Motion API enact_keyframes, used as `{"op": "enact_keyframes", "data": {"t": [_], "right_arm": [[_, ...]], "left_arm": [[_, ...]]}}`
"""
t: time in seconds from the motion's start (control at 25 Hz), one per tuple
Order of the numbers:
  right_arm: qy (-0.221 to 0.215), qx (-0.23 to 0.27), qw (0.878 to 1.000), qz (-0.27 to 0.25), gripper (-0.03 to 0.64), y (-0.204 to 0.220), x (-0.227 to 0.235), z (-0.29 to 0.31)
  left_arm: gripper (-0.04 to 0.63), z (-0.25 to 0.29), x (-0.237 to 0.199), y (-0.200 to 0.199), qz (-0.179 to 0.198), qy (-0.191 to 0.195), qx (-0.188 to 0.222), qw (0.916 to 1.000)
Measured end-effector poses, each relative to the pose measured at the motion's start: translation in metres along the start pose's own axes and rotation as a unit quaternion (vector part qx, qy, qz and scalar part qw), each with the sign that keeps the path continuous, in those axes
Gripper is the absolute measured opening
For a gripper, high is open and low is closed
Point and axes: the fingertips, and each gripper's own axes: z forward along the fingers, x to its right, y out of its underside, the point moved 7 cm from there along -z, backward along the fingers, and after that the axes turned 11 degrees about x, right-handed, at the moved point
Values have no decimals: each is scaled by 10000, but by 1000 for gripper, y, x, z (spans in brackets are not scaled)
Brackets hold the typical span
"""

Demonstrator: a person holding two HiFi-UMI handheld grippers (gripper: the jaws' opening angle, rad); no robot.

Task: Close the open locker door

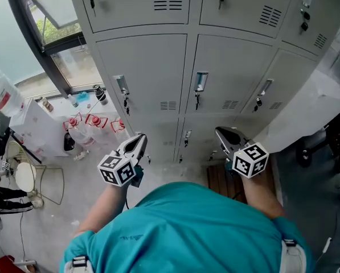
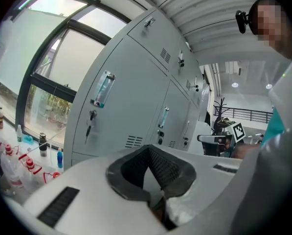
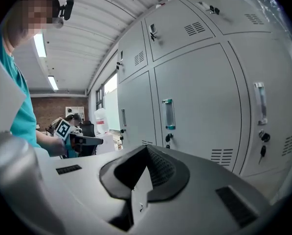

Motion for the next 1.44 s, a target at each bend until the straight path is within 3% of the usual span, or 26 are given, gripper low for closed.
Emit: {"op": "enact_keyframes", "data": {"t": [0.44, 1.44], "right_arm": [[-193, 141, 9997, 76, -2, -36, -4, 0], [-158, 24, 9998, 99, -3, -24, -2, -4]], "left_arm": [[3, -12, 20, -62, 375, -40, 392, 9985], [3, -14, 24, -49, 241, -56, 161, 9996]]}}
